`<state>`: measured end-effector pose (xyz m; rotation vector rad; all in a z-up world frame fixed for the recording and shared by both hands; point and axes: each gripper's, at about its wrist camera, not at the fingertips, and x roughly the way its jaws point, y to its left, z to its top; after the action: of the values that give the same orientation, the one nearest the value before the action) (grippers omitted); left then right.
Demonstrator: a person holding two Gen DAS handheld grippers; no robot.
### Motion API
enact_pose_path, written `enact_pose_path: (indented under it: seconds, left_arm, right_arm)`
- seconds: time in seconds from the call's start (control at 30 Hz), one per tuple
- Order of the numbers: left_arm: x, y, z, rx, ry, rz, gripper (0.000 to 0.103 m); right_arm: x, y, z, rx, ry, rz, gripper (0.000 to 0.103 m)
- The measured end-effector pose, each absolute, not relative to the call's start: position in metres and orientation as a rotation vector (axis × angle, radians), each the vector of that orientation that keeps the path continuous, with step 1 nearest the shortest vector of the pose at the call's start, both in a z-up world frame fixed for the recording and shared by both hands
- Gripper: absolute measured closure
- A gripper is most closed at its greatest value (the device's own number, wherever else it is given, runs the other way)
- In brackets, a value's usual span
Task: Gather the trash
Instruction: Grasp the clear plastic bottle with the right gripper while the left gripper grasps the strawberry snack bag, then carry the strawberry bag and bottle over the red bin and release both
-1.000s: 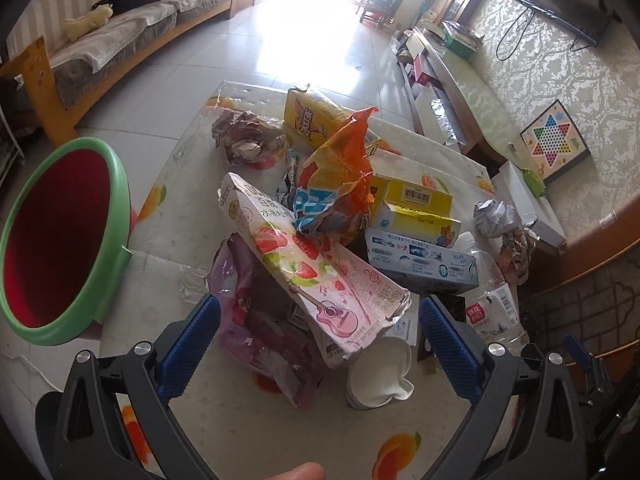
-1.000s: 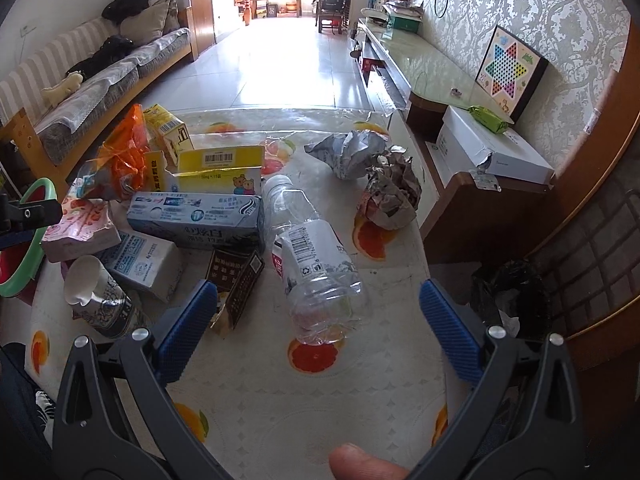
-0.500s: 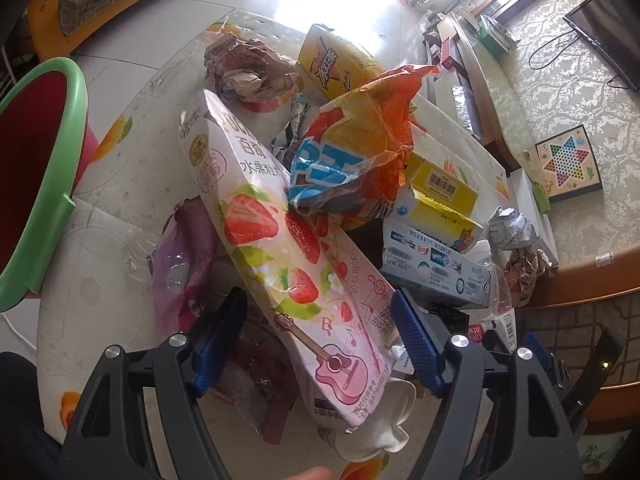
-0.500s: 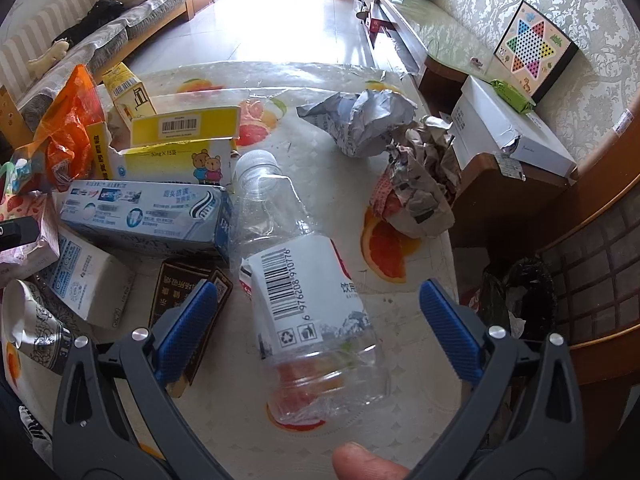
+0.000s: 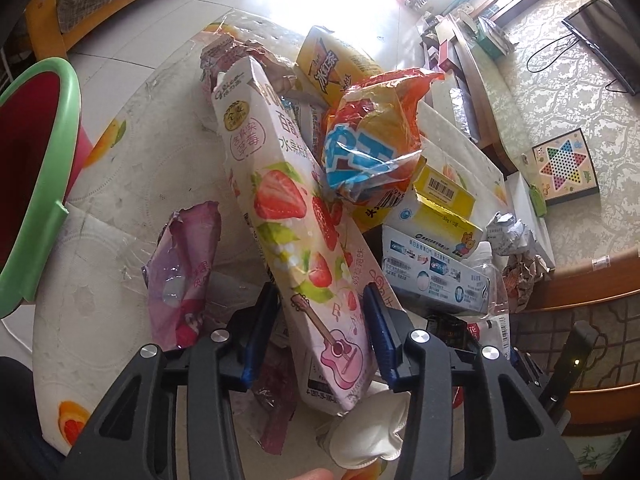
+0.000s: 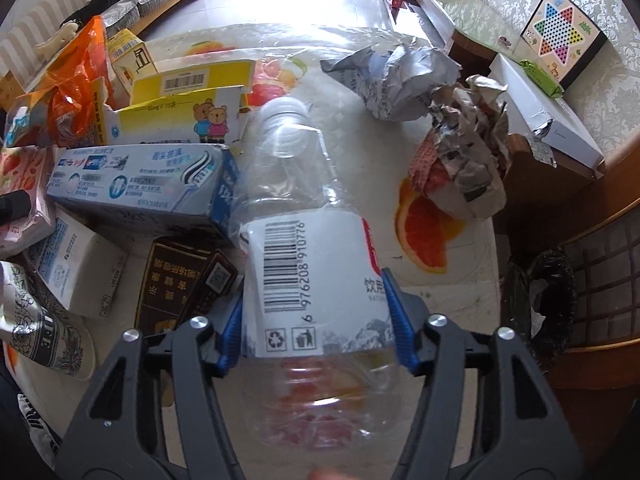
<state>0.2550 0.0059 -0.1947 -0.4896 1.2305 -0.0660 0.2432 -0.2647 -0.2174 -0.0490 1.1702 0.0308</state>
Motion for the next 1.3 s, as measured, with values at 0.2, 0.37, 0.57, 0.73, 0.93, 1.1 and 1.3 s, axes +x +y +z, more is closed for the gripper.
enact_pose_path:
  seconds: [0.2, 0.37, 0.57, 0.73, 0.93, 1.1, 1.3]
  left_arm:
    - [0.25, 0.007, -0.189, -0.45, 1.216, -0.069, 0.064]
    - [0.239, 0.006, -0.172, -0.399, 1.172, -0.095, 0.067]
    - [0.22, 0.007, -0.147, -0.35, 1.112, -0.115, 0.067]
    - [0.201, 0.01, -0.129, -0.329, 1.066, -0.122, 0.067]
    - [0.18, 0.022, -0.105, -0.298, 1.0, -0.13, 0.067]
    - [0.166, 0.05, -0.086, -0.277, 0.948, -0.111, 0.067]
    - [0.159, 0.103, -0.073, -0.27, 0.906, -0.033, 0.067]
  right_arm:
    - [0.234, -0.265, -0.207, -0.042, 1.137, 0.035, 0.047]
    - [0.218, -0.266, -0.185, -0.01, 1.098, 0.034, 0.047]
    - [0.196, -0.264, -0.152, 0.008, 1.033, 0.023, 0.047]
    - [0.181, -0.26, -0.129, 0.018, 0.983, 0.021, 0.047]
    - [0.164, -0.242, -0.104, 0.012, 0.925, 0.05, 0.047]
    - [0.158, -0.211, -0.081, 0.004, 0.878, 0.105, 0.047]
    - [0.163, -0.161, -0.057, -0.014, 0.835, 0.187, 0.047]
